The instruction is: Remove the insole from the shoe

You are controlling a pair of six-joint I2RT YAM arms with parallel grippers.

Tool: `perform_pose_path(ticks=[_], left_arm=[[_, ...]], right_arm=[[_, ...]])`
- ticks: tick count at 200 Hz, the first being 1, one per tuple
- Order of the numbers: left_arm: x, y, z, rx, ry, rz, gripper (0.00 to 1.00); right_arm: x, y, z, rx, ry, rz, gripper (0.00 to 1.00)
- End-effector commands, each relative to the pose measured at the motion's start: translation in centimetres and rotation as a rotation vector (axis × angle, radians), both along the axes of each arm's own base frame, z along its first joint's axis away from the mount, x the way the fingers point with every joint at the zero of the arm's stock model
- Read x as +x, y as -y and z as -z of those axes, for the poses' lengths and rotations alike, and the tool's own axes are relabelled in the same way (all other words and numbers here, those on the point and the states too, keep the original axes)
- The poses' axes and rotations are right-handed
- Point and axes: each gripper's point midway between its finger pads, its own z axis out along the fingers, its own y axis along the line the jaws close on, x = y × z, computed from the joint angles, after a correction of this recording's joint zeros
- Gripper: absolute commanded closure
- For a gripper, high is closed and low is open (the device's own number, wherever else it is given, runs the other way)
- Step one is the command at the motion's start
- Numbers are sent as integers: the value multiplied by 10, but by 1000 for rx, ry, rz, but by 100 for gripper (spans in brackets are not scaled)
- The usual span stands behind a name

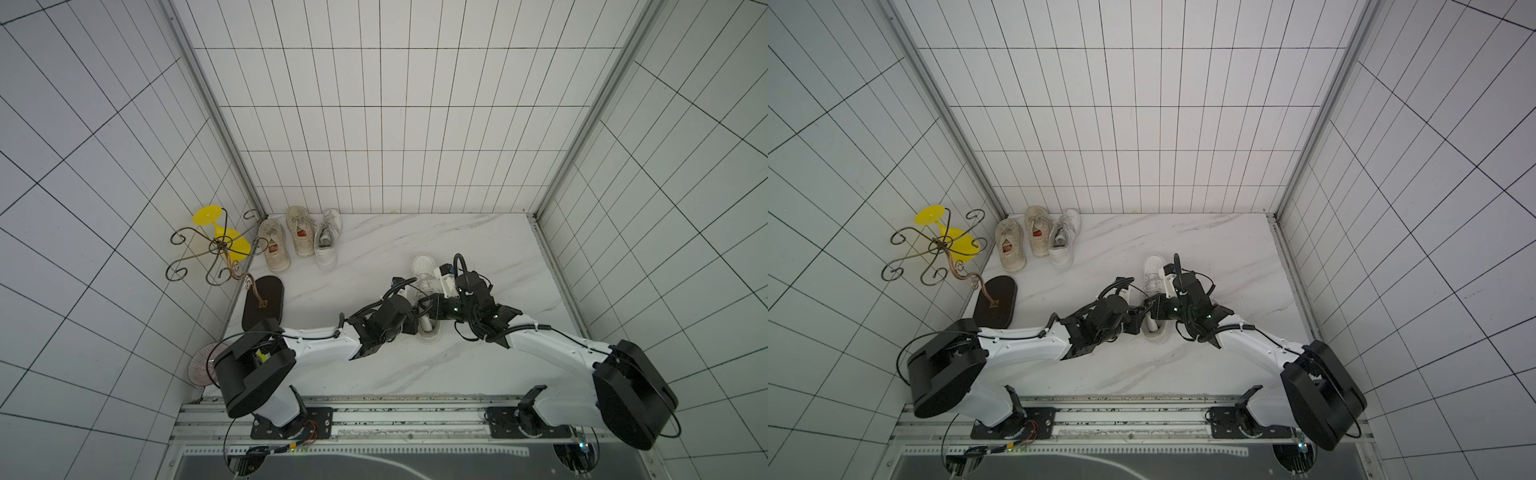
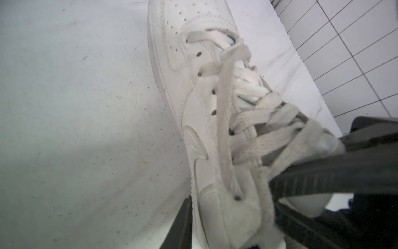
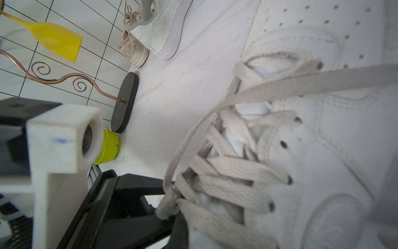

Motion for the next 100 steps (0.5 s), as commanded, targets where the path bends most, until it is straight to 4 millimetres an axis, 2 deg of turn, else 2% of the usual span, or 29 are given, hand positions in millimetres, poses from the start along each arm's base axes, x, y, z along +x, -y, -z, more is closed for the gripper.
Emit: perform_pose_path(ticks=[1,20,43,100], left_arm=[[-7,-11,38,71,-109,14,89],[-4,-9,33,53,-102,15,97],[-2,-5,24,26,-81,24,100],[0,-4,18,12,-63,20,100]], right_arm=[[-1,-8,-12,30,55,-51,100],[2,2,8,-63,30,-16,100],[1,11,25,-156,31,12,98],[-9,7,32,-168,15,-40,77]])
